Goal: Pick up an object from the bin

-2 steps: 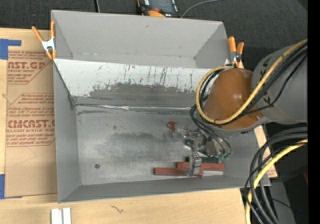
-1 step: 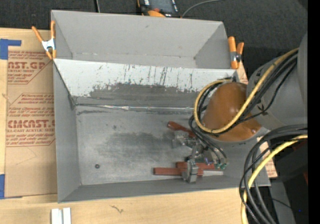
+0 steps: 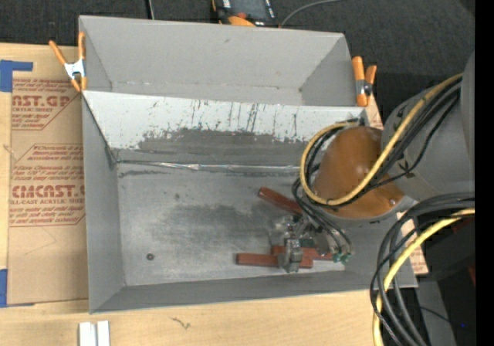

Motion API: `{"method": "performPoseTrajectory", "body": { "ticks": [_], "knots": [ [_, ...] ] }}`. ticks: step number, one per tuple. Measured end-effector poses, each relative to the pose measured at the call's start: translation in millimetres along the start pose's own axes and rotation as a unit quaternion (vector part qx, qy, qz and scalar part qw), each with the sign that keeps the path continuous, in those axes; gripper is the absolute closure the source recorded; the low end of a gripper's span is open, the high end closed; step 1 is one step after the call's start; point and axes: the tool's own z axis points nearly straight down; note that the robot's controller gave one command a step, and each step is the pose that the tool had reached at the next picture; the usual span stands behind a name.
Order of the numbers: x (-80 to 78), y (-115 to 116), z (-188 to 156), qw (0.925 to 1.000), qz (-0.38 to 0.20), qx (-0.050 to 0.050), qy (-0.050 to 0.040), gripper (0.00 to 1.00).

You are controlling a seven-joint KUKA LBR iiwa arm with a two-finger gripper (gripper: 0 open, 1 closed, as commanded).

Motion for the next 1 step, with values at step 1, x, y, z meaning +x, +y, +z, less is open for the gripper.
{"method": "performPoseTrajectory", "body": {
  "ticks": [1],
  "knots": [
    [-60.4,68.9,-134.8,1.0000,-0.006,0.000,-0.0054,1.00]
  ]
}}
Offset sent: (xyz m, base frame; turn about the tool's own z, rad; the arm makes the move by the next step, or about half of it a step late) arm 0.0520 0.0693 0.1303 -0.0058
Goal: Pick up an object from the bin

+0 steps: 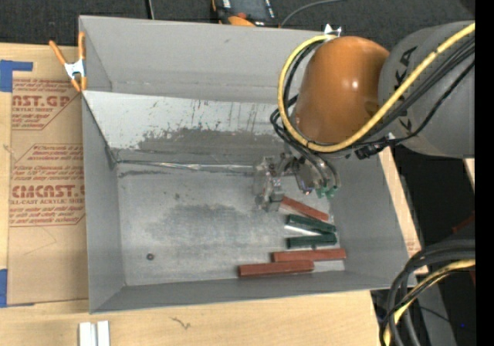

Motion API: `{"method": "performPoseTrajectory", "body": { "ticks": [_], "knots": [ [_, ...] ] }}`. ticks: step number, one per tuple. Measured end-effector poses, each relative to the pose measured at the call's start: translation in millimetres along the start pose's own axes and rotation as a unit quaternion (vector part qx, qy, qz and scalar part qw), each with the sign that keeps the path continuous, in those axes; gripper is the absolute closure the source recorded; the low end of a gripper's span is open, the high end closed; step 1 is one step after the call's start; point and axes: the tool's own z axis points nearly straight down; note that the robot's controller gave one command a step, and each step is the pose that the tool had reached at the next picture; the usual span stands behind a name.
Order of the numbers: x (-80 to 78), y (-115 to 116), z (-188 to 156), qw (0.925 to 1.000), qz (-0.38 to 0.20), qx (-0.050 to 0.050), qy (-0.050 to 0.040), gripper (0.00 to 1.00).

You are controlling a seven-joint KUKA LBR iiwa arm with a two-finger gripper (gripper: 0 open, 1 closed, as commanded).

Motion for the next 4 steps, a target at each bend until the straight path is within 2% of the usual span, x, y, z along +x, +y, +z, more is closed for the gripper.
{"method": "performPoseTrajectory", "body": {
  "ticks": [1,2,3,4],
  "knots": [
    [36.9,4.1,24.4,1.0000,-0.002,0.000,0.0076,1.00],
    [40.1,85.6,23.1,0.9997,0.026,-0.001,0.0056,1.00],
    [35.6,84.8,52.0,0.9962,0.087,0.001,0.0069,1.00],
    [39.4,40.1,57.0,0.9796,0.201,0.003,0.0063,1.00]
  ]
}}
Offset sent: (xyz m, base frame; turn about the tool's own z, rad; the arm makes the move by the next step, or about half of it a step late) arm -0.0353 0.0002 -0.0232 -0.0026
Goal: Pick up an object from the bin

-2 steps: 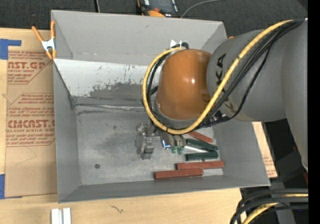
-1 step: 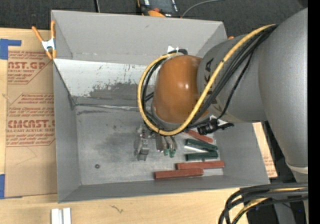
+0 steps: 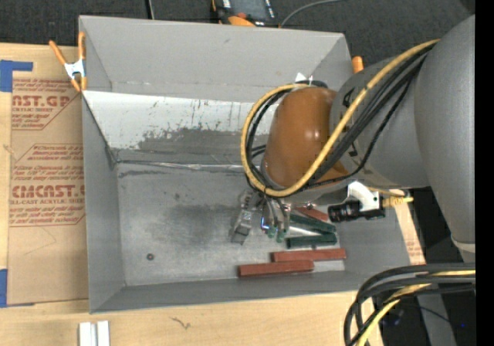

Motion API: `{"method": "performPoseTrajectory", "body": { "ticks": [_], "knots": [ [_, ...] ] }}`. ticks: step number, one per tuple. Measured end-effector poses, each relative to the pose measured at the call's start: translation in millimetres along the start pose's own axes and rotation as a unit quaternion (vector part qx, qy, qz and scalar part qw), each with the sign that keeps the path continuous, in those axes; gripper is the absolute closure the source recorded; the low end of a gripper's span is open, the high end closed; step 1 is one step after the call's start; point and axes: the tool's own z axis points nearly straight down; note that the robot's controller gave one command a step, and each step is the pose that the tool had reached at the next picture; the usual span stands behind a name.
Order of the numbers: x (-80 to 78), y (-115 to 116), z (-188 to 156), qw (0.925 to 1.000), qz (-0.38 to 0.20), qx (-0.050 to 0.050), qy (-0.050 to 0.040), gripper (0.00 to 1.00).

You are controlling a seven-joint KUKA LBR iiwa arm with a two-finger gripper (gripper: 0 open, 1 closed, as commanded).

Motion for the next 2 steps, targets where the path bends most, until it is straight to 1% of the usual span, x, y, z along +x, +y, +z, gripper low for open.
{"method": "performPoseTrajectory", "body": {
  "ticks": [1,2],
  "knots": [
    [0.3,0.6,-0.1,1.0000,-0.001,0.000,0.0000,0.00],
    [-25.7,-88.3,81.0,1.0000,0.006,0.002,0.0018,0.00]
  ]
}}
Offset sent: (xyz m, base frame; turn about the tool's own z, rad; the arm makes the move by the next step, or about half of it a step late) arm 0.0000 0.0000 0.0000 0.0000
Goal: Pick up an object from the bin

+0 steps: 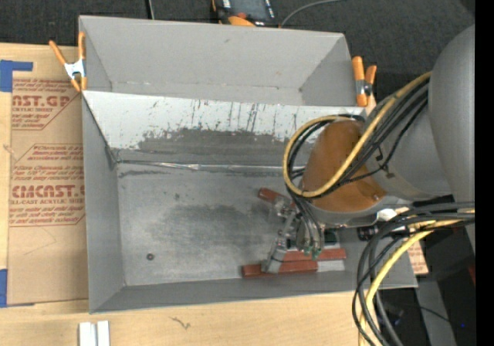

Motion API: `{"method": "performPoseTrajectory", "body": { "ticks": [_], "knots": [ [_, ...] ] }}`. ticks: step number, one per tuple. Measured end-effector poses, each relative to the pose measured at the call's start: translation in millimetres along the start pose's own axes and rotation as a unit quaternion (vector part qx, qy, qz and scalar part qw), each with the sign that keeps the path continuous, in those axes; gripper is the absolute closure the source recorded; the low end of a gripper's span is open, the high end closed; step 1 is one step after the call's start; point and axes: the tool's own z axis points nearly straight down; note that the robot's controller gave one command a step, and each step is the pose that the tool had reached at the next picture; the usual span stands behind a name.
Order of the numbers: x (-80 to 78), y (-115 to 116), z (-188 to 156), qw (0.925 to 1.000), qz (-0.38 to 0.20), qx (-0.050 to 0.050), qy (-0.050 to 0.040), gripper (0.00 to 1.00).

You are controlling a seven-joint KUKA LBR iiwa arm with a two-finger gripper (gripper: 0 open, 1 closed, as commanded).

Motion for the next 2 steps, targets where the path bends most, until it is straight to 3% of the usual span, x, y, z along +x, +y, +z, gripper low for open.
{"method": "performPoseTrajectory", "body": {
  "ticks": [1,2],
  "knots": [
    [-38.7,-84.9,-58.4,0.9862,0.165,-0.002,-0.0031,0.00],
    [-68.0,-18.0,1.9,0.9947,0.103,-0.003,-0.0009,0.00]
  ]
}}
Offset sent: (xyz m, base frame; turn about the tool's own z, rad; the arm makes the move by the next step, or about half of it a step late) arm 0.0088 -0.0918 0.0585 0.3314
